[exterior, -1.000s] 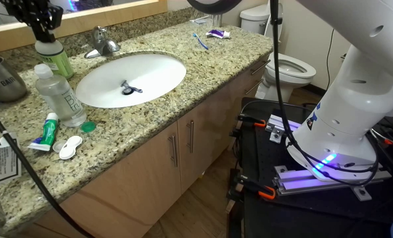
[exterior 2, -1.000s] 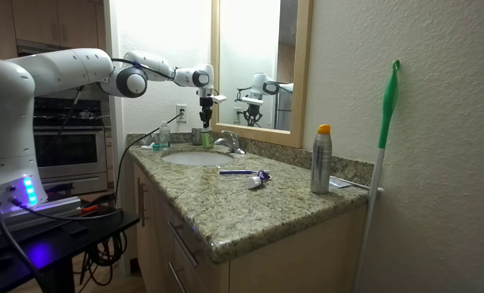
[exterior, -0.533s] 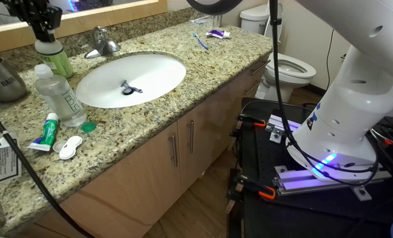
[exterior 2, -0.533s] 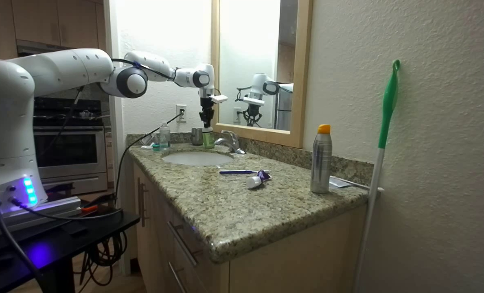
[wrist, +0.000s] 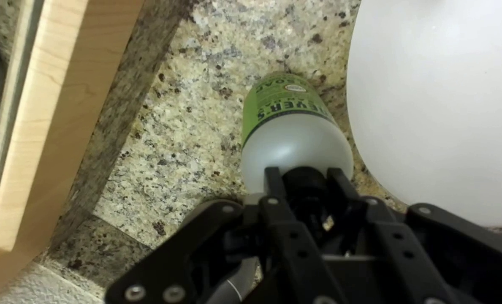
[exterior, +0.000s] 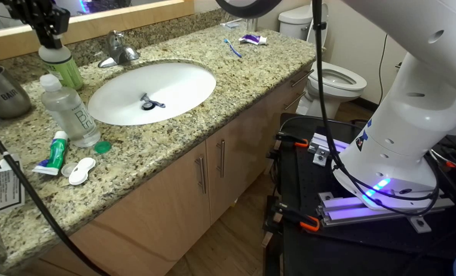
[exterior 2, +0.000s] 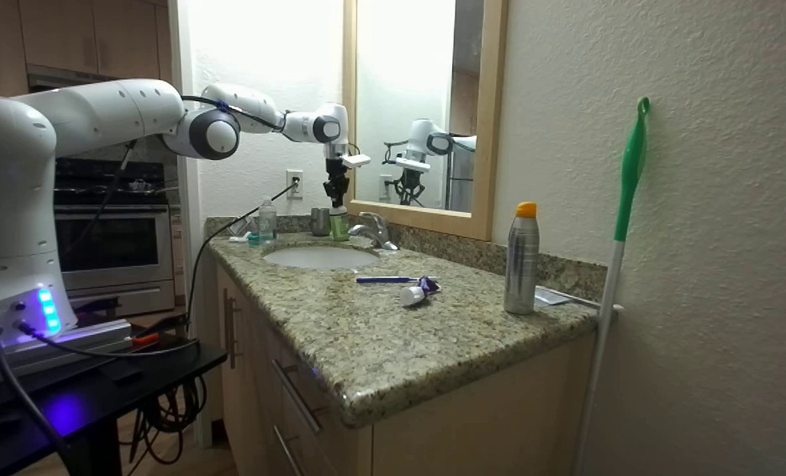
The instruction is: Move the green and white pump bottle to the left side of the counter
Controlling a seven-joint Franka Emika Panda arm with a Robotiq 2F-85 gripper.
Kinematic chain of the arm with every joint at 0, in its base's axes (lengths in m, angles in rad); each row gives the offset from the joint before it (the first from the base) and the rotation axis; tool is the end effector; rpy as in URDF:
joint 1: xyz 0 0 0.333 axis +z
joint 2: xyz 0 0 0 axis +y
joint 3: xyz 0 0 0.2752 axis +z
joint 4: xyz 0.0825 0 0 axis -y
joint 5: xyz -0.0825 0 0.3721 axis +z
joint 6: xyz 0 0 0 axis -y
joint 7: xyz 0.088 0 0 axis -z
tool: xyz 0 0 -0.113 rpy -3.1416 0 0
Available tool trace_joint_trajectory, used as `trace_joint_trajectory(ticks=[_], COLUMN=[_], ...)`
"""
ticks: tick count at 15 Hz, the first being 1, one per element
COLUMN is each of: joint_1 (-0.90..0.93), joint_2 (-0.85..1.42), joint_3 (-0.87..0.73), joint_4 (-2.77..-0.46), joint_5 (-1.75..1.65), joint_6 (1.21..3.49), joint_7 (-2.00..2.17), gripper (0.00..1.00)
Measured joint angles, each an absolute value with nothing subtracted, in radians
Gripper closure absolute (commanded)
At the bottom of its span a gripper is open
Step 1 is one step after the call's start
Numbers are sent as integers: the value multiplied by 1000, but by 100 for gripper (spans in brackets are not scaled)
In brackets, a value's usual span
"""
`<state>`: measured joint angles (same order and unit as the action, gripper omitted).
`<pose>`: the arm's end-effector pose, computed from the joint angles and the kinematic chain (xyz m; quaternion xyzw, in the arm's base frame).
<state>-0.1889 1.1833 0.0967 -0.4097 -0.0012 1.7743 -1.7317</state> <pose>0.7577 -0.1171 0.3408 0.7033 0.7037 0.0892 0.0479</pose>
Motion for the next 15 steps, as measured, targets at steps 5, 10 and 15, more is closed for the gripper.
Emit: trace_joint_trajectory(ticks=[5,10,15], joint_1=[-184,-161,-154], joint_2=[1182,1179,1113], joint_3=[93,79,54], joint_4=[-403,-375,-365], joint_5=[-5,-38,-63], joint_6=[1849,2045,1959], joint_7=[-1652,-1612,-1664], gripper=[22,0,0])
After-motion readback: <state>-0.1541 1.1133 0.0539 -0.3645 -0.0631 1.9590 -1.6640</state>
